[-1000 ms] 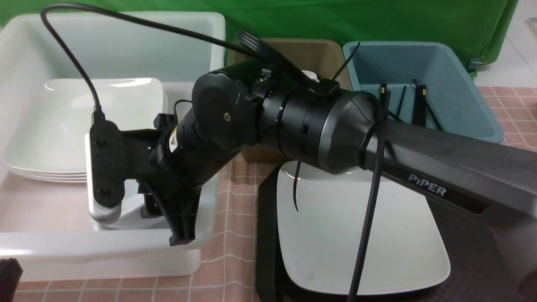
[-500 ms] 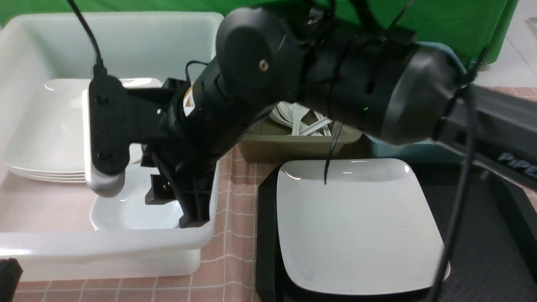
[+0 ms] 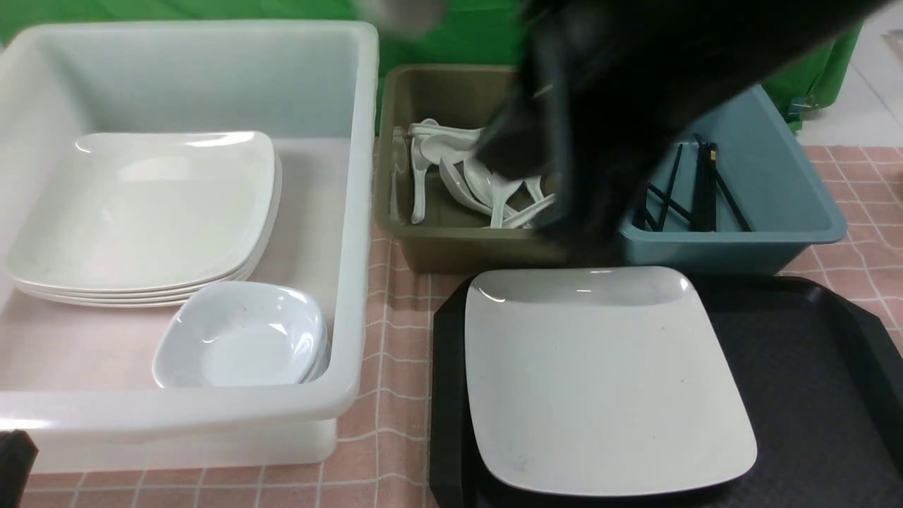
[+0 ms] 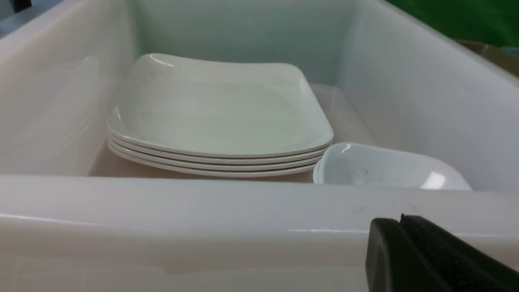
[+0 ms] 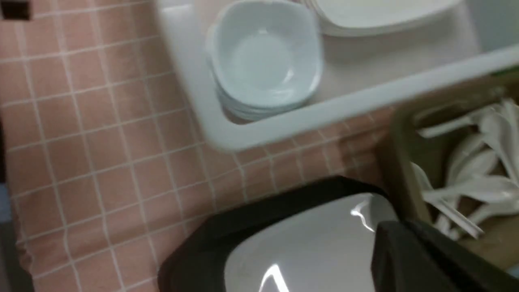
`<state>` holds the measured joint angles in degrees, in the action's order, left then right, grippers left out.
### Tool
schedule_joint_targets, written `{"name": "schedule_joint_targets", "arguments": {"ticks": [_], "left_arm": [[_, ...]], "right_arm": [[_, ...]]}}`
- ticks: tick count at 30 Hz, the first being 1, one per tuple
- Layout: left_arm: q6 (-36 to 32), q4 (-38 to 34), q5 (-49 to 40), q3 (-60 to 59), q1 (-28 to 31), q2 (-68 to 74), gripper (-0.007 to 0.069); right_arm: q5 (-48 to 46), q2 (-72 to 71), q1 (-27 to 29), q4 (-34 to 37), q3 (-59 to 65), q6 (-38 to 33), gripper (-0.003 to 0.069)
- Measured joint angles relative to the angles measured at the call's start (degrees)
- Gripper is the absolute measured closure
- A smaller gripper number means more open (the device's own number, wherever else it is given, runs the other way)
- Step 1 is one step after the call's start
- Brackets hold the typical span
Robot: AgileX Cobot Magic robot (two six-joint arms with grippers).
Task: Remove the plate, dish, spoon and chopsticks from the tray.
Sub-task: Use the left arm to grab a plate from the dinner plate
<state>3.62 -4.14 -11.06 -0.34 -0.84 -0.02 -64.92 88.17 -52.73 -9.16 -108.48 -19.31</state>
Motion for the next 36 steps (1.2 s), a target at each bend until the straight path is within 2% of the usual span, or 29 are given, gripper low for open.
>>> {"name": "schedule_joint_targets", "arguments": {"ticks": [4,5,6,7,8,11,14,19,22,27,29,32,36], "left_arm": [[0.11,-1.70,2.01,0.00,0.00,0.00,0.0620],[1.06,-4.67,2.54,0.00,0.00,0.00,0.0620],[3.57,-10.51,3.16,0.00,0.00,0.00,0.0620],[4.08,-11.55,3.28,0.00,0.00,0.00,0.0620],[8.22,-20.26,4.01,0.00,0.00,0.00,0.0620],[16.39,-38.60,4.86,0.00,0.00,0.00,0.0620],[19.63,-46.01,6.64,0.00,0.00,0.00,0.0620],[20.58,-46.84,14.09,0.00,0.00,0.00,0.0620],[20.63,-46.41,17.46,0.00,0.00,0.00,0.0620],[22.56,-44.66,21.04,0.09,0.00,0.00,0.0620],[23.53,-38.90,17.90,3.28,0.00,-0.05,0.0620],[23.64,-28.71,8.31,14.79,0.00,1.84,0.0620],[21.64,-18.28,-16.05,35.92,0.00,13.74,0.0620]], "right_arm": [[0.00,-10.00,4.53,-1.29,7.60,5.58,0.0629],[0.00,-14.02,7.02,-1.45,11.95,7.41,0.0629],[0.00,-17.38,9.39,-1.58,16.14,8.73,0.0629],[0.00,-17.93,9.81,-1.57,16.89,8.87,0.0629],[0.00,-21.74,12.84,-1.71,22.27,10.46,0.0629],[0.00,-29.92,19.98,-1.72,35.21,14.27,0.0629],[0.06,-35.75,25.85,-1.64,46.39,15.57,0.0629],[1.94,-42.17,33.61,1.06,62.20,15.87,0.0629],[4.30,-43.36,35.63,4.83,68.27,15.18,0.0629],[7.98,-43.36,35.95,12.20,72.62,10.98,0.0629],[8.85,-43.36,35.95,15.16,72.95,8.66,0.0629],[9.11,-43.36,35.95,15.89,72.76,7.70,0.0629],[9.62,-43.36,35.95,16.09,72.50,6.47,0.0629]]}}
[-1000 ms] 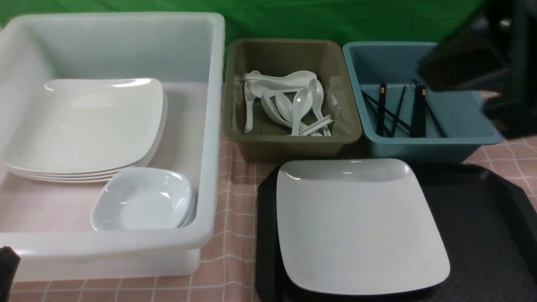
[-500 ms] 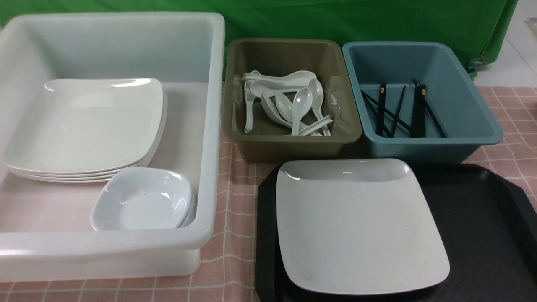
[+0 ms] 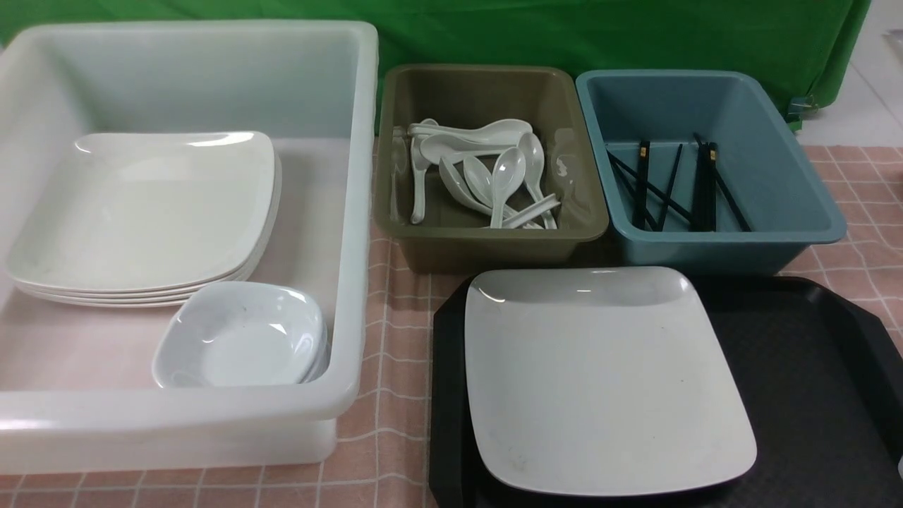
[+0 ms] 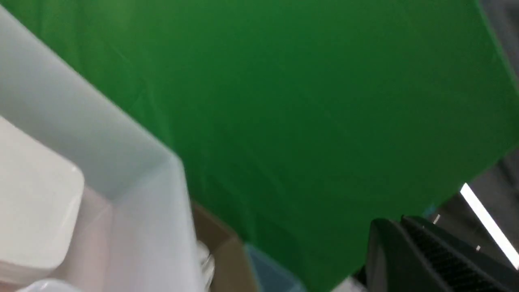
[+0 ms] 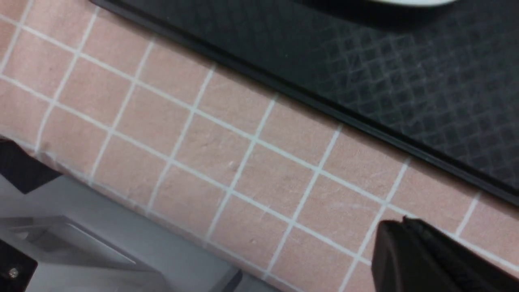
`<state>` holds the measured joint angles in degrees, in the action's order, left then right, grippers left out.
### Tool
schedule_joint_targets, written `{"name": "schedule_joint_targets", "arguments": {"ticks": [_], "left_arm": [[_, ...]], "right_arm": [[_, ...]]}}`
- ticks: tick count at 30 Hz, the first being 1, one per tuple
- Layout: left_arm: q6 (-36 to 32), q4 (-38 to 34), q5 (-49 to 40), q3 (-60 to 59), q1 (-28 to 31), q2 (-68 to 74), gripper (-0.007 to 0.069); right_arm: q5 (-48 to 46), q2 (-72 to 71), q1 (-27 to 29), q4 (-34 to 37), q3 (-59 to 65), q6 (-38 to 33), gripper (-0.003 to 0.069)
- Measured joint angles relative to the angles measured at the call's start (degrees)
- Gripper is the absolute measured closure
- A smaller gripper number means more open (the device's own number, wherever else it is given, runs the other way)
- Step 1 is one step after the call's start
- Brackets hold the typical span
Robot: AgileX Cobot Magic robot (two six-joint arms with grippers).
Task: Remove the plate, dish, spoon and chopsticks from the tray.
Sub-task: Use the left arm to grab a plate from the dinner plate
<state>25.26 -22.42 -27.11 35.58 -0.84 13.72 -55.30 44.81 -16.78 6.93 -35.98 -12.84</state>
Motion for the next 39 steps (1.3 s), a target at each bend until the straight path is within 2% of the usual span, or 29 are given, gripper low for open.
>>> {"name": "schedule_joint_targets", "arguments": {"ticks": [1,2,3,5,7,10,13,14,15,16,21,23,24,25,26,28,33,39], "left_arm": [[-0.35,0.17,-1.55,1.06,0.00,0.85,0.0620],[-3.48,0.40,-14.32,9.55,0.00,7.88,0.0620],[-4.56,0.28,-15.95,10.60,0.00,8.82,0.0620],[-13.63,-2.58,-35.47,23.44,-0.06,21.69,0.0620],[-20.74,-7.88,-39.76,28.55,-0.44,28.37,0.0620],[-27.05,-18.26,-41.25,31.58,-2.71,36.97,0.0620],[-28.90,-23.03,-41.62,30.91,-7.42,41.65,0.0620],[-27.81,-22.41,-41.62,29.88,-11.89,45.28,0.0620],[-27.10,-21.81,-41.47,29.43,-13.35,46.27,0.0620],[-21.68,-16.06,-40.41,28.46,-21.71,51.12,0.0615],[-8.96,-2.76,-39.81,29.86,-40.93,62.08,0.0564],[-5.50,0.68,-39.49,30.93,-44.98,64.25,0.0541],[-1.47,5.81,-38.88,32.43,-49.65,68.02,0.0505],[0.86,8.88,-38.56,33.09,-51.43,70.05,0.0478],[1.29,9.43,-38.56,33.19,-51.43,70.45,0.0473],[6.14,14.27,-37.52,33.84,-53.42,75.00,0.0394],[9.56,17.41,-32.71,33.91,-53.63,82.00,0.0259],[13.84,19.60,-25.46,33.91,-53.63,83.60,0.0168]], "right_arm": [[0.00,0.00,0.00,0.00,0.00,-0.12,0.0629],[0.00,0.00,0.00,0.00,0.00,-0.52,0.0629],[0.00,0.00,0.00,0.00,0.00,-0.52,0.0629],[0.04,0.00,0.00,0.00,0.00,-1.25,0.0629],[0.12,-0.05,0.00,0.09,0.00,-1.30,0.0629],[0.17,-0.05,0.00,0.09,0.00,-1.30,0.0629],[0.56,-0.05,0.00,0.09,0.00,-1.36,0.0629],[1.59,-0.05,0.00,0.09,0.00,-1.36,0.0629],[1.88,-0.05,0.00,0.09,0.00,-1.36,0.0629],[3.09,-0.05,0.00,0.09,0.00,-1.30,0.0629],[3.96,-0.05,0.00,0.09,0.00,-1.25,0.0629],[4.08,-0.05,0.00,0.04,0.00,-1.25,0.0629],[4.36,-0.05,0.00,0.04,0.00,-1.25,0.0629],[4.41,-0.05,0.00,0.04,0.00,-1.19,0.0629],[4.41,-0.05,0.00,0.04,0.00,-1.19,0.0629],[4.41,-0.05,0.00,0.04,0.00,-1.11,0.0629],[4.41,-0.05,0.00,-0.01,0.00,-1.17,0.0629],[4.82,-0.05,0.00,-0.01,0.00,-1.17,0.0627]]}}
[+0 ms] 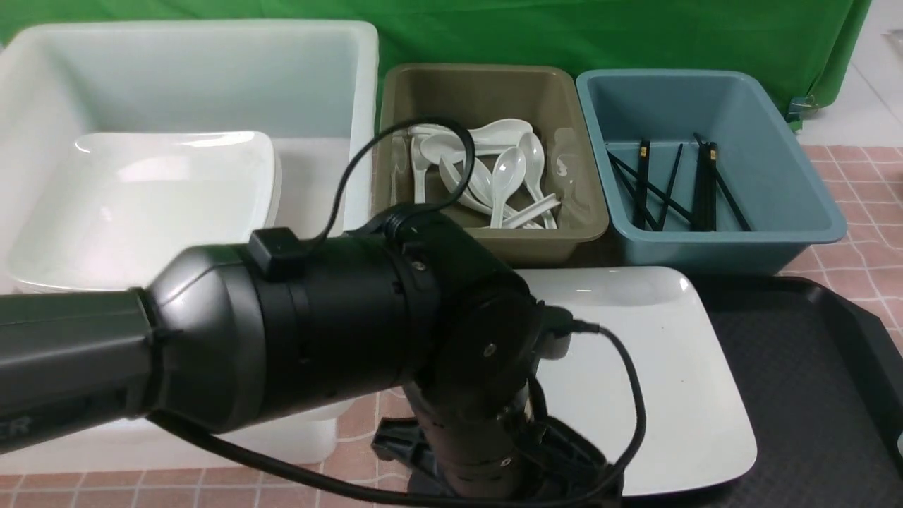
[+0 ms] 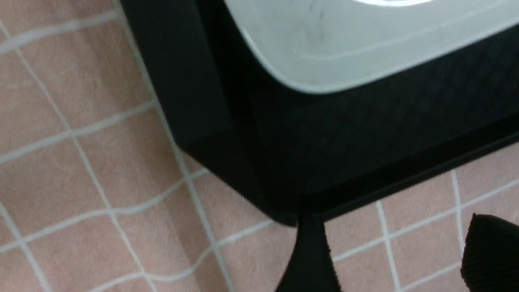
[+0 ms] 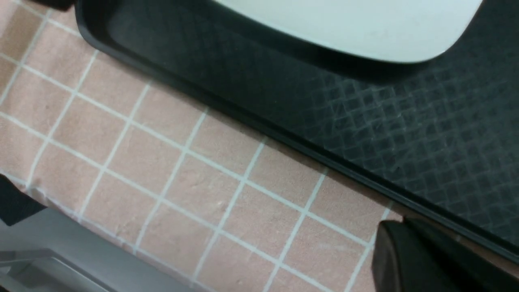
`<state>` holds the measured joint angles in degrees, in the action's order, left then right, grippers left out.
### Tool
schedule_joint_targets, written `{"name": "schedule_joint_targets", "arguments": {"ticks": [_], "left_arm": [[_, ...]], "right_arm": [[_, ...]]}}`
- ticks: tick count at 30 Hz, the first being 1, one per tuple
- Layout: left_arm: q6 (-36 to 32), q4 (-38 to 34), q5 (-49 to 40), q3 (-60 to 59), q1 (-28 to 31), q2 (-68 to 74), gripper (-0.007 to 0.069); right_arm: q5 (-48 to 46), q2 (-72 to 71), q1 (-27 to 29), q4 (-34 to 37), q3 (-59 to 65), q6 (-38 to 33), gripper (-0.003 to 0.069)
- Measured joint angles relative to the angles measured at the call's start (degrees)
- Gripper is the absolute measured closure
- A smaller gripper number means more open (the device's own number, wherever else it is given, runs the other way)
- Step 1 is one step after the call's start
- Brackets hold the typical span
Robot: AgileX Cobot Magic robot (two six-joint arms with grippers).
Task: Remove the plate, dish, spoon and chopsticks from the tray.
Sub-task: Use the left arm to grab a plate from the dinner plate
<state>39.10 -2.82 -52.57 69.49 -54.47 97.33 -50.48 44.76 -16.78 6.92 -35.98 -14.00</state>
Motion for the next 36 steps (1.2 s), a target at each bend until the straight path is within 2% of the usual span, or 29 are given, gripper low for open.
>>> {"name": "schedule_joint_targets", "arguments": {"ticks": [7,21,32,36], "left_arm": [[6.12,3.80,4.15,0.01,0.00,2.96,0.0132],[9.32,2.83,8.95,0.01,2.01,7.67,0.0131],[10.79,2.83,9.50,0.05,2.16,10.54,0.0131],[13.85,2.45,10.48,0.18,2.16,11.04,0.0131]], "right_arm": [[1.21,0.00,0.00,0.00,0.00,0.00,0.0627],[1.32,-0.07,0.00,0.00,0.00,0.00,0.0615],[1.27,-2.54,0.00,0.00,0.00,0.00,0.0611],[1.27,-2.79,0.00,0.00,0.00,0.00,0.0603]]}}
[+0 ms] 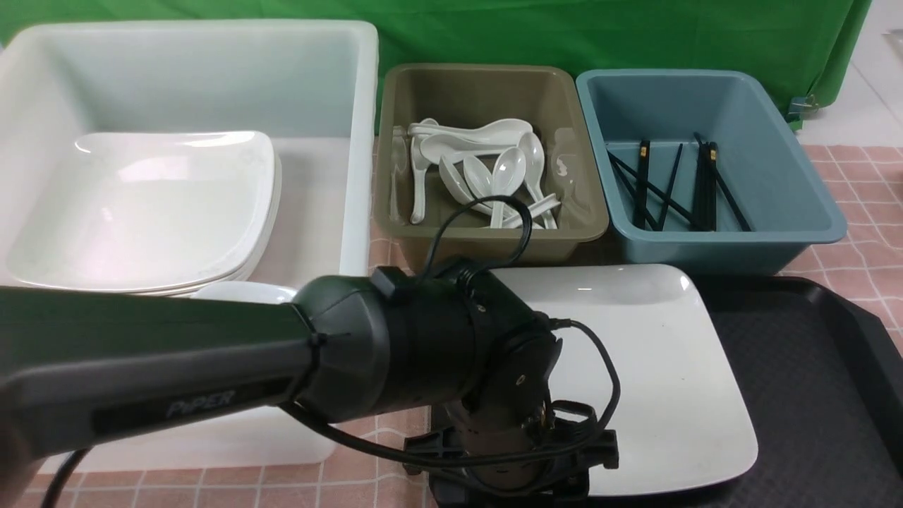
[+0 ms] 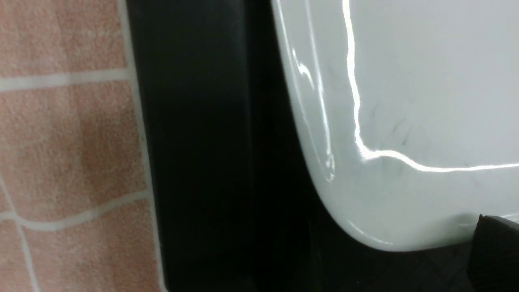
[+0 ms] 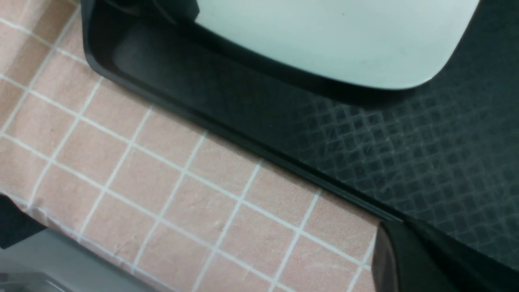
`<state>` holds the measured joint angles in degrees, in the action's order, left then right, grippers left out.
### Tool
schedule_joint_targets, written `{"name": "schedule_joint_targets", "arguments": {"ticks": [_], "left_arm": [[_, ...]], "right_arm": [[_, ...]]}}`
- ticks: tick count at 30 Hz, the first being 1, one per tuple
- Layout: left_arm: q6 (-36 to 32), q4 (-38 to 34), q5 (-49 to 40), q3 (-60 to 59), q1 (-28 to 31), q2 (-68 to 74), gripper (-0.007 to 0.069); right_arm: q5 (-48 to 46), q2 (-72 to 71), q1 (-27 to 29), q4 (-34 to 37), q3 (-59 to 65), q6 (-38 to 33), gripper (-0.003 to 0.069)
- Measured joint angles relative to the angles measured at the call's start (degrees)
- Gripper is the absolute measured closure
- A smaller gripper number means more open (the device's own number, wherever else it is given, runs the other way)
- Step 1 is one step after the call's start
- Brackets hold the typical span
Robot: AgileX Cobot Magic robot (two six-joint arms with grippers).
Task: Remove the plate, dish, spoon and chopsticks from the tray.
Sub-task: Use the left arm to grab a plate from the dinner plate
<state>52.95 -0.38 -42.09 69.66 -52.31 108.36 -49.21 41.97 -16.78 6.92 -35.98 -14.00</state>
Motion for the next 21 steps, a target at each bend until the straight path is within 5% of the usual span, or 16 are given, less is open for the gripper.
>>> {"name": "schedule_joint_targets", "arguments": {"ticks": [10,21], "left_arm": [[1.23,0.38,13.52,-0.25,0.06,1.71,0.0127],[0.15,1.66,7.51,-0.31,0.47,-7.32,0.0145]], "right_arm": [[-0.30,0.00,0.00,0.00,0.00,0.23,0.0598],[-0.42,0.00,0.00,0.00,0.00,0.20,0.0596]]}}
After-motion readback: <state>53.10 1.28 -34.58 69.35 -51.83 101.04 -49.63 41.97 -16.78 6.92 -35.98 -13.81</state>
